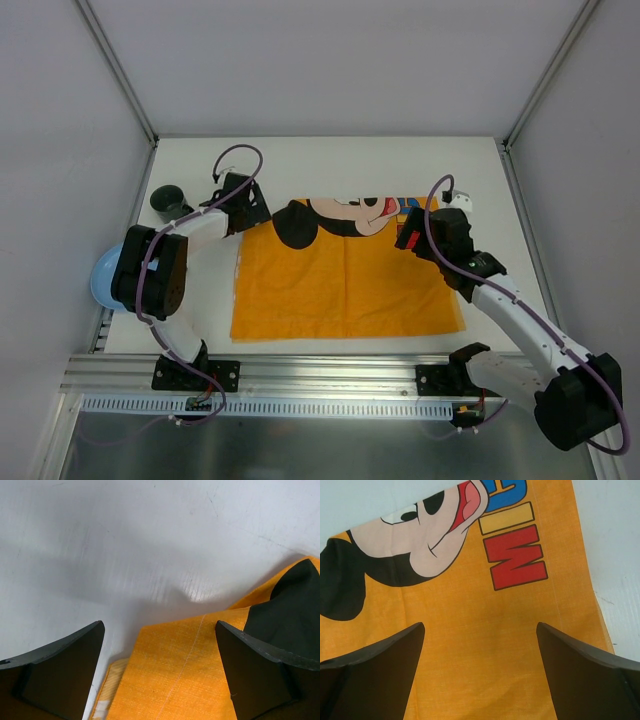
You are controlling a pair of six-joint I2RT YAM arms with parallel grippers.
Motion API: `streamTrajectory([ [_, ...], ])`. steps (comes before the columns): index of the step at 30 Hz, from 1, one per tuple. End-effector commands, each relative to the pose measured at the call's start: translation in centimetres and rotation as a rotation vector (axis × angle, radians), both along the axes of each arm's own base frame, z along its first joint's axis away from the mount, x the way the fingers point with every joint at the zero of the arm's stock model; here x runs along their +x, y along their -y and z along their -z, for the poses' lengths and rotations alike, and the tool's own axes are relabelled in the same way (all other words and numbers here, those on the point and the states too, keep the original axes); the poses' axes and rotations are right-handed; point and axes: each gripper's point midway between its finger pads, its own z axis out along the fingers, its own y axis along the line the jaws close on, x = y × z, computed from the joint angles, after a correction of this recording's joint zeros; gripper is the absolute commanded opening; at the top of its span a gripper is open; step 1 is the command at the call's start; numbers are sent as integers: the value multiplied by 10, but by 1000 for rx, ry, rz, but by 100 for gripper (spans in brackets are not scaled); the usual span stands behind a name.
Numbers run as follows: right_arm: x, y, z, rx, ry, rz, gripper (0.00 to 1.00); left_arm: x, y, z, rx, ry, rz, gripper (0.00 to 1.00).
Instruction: Set the dinner table for one person
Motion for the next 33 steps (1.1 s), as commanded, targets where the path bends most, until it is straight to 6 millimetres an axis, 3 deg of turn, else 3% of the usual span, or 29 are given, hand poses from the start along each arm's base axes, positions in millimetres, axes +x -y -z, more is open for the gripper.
streamTrajectory([
  [1, 6, -4, -1, 28, 21, 16, 100, 4, 0, -8, -73, 23, -13, 95],
  [7, 9, -2, 4, 5, 12, 25, 99, -7, 21, 21, -202, -60, 8, 93],
  [12, 6, 6, 6, -23, 13, 46, 99, -3, 56, 33, -390, -74, 65, 87],
  [18, 2, 11, 9, -43, 6, 58, 100, -8, 70, 41, -490, -71, 70, 70],
  [19, 2, 12, 11, -47, 3, 60, 99, -8, 71, 40, -492, -67, 79, 61],
  [22, 2, 11, 16, -45, -8, 60, 99, -7, 73, 34, -489, -49, 109, 43],
  [23, 3, 11, 16, -41, -7, 62, 100, -5, 72, 29, -486, -34, 118, 27],
  [25, 3, 8, 20, -35, -16, 58, 99, -4, 72, 19, -468, -7, 144, 10],
  [28, 3, 6, 23, -26, -20, 56, 100, -6, 69, 9, -405, 33, 170, 1],
  [33, 3, 5, 28, -26, -27, 55, 99, -9, 66, -36, -189, 161, 218, 0],
])
